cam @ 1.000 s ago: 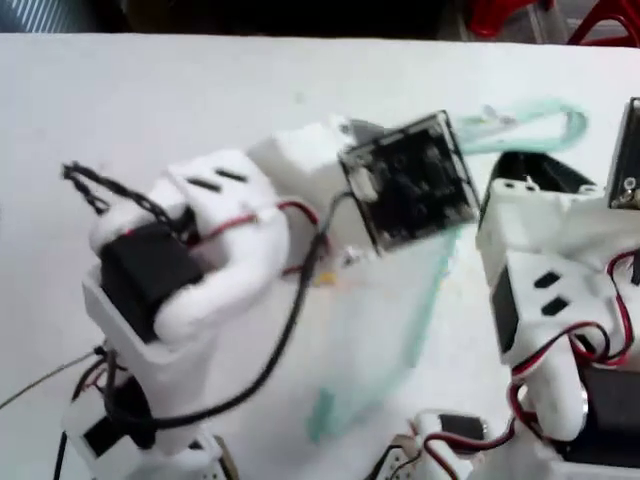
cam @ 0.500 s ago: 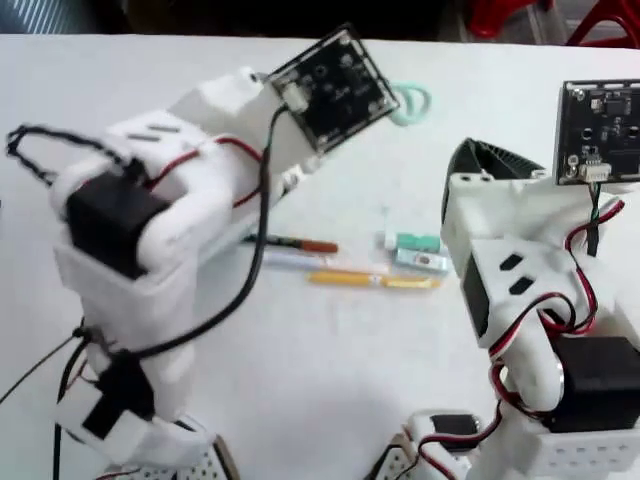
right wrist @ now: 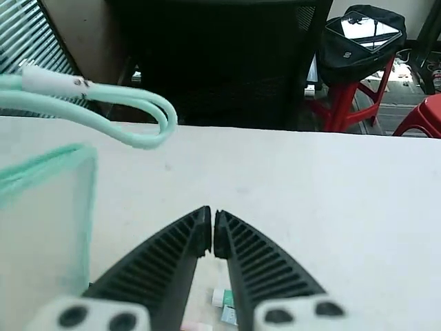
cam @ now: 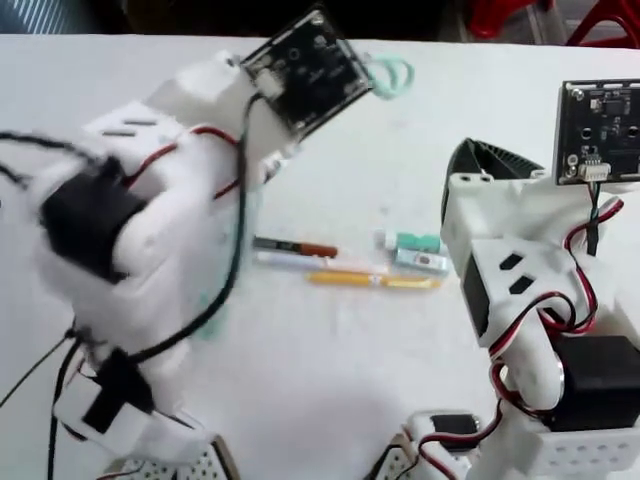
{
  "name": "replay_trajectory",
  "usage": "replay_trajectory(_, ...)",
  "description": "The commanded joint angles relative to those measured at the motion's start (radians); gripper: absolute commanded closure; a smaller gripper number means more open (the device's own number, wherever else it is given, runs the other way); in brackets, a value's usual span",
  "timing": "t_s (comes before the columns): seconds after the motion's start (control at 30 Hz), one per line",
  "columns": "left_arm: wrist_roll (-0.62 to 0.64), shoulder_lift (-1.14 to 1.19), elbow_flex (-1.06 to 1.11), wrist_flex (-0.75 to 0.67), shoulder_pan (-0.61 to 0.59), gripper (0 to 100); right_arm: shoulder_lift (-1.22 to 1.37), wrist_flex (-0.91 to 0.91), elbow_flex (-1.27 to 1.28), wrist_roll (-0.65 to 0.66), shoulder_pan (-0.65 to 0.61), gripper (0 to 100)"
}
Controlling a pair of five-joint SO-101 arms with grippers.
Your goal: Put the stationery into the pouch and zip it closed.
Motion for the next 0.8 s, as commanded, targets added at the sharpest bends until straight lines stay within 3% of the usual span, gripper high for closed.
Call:
replay_trajectory(0.0,-0.015,-0.108,-0.118,-0.008,0.094,98,-0.012,-0.019,-0.003,0.002,-0.005,98.0)
replay_trajectory(0.47,-0.008,-0.125,-0.002,-0.015,0.352,98,-0.012,-0.021,-0.003,0.002,0.15,98.0)
replay_trajectory(0.77,-0.009,-0.125,-0.011,-0.017,0.289,98,-0.012,-0.001,-0.003,0.003,0.162,97.8)
